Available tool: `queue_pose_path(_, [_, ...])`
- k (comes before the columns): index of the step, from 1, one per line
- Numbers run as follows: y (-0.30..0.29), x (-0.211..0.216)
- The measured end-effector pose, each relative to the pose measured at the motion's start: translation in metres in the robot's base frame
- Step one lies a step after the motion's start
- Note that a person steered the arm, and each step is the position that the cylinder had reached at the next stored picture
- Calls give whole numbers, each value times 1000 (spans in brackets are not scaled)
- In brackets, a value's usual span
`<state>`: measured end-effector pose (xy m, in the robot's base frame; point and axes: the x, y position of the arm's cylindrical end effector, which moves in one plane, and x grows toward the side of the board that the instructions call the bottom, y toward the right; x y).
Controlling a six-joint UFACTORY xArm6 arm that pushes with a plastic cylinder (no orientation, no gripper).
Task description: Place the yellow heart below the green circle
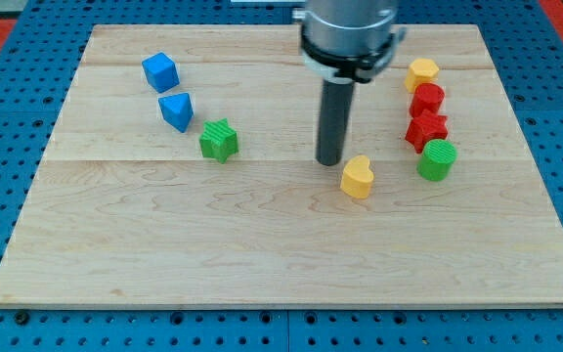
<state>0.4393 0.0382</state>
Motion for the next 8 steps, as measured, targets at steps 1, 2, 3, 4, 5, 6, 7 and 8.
queue_pose_path(1, [1, 20])
queue_pose_path(2, [36, 39])
queue_pose_path(3, [84, 42])
queue_pose_path(4, [72, 23])
queue_pose_path(5, [93, 0])
queue_pose_path(6, [106, 10])
queue_pose_path(7, [107, 27])
queue_pose_path(8, [117, 41])
